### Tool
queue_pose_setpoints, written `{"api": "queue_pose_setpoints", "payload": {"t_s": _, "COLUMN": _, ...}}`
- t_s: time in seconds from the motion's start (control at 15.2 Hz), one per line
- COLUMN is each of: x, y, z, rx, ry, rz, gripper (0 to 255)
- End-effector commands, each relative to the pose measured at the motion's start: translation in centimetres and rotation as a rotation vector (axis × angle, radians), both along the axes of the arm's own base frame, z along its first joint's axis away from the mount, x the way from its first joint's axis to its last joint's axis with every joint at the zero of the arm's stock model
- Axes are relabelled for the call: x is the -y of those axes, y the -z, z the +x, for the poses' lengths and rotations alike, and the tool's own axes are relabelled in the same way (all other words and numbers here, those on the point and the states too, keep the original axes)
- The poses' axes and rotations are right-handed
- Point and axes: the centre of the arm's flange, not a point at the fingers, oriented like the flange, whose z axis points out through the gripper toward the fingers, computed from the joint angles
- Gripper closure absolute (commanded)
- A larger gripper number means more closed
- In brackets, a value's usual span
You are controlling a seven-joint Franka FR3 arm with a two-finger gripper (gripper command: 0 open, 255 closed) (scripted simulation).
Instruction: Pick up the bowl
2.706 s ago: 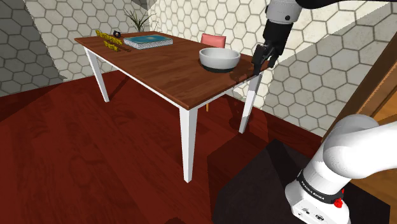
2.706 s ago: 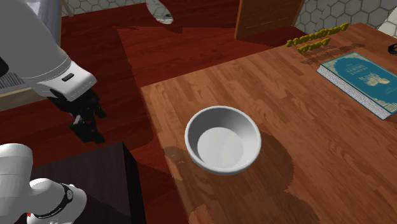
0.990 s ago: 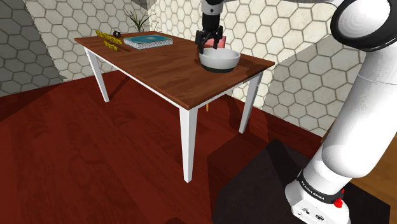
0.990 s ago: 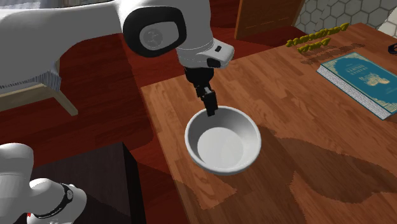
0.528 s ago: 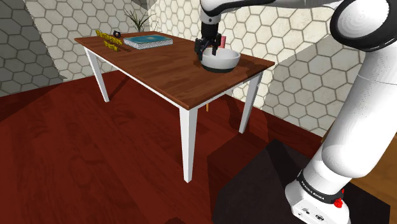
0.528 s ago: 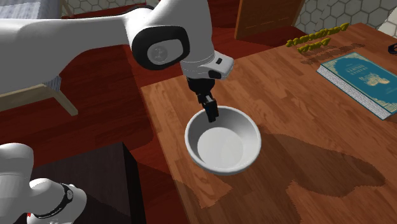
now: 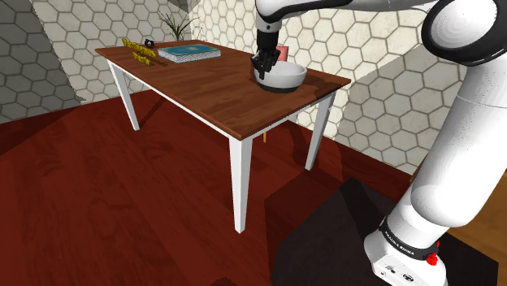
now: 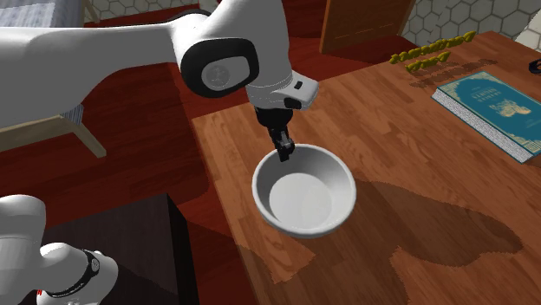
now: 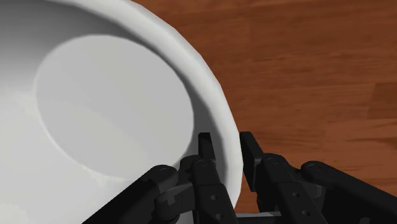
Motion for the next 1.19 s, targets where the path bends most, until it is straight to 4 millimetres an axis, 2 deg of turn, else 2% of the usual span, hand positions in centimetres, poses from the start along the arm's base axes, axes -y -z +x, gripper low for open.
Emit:
{"api": "queue_pose_setpoints", "payload": {"t_s": 0.0, "x": 0.0, "y": 0.1, "z": 0.0, "rx": 0.000, "ry": 0.000, "rz": 0.000, "gripper": 255}}
{"api": "queue_pose_setpoints", "payload": {"t_s": 0.13, "x": 0.0, "y": 0.1, "z": 0.0, "rx": 0.000, "ry": 0.000, "rz": 0.000, "gripper": 255}}
{"api": "queue_pose_setpoints", "payload": {"t_s": 1.12, "x": 0.0, "y": -7.9, "z": 0.0, "rx": 0.000, "ry": 0.000, "rz": 0.000, "gripper": 255}}
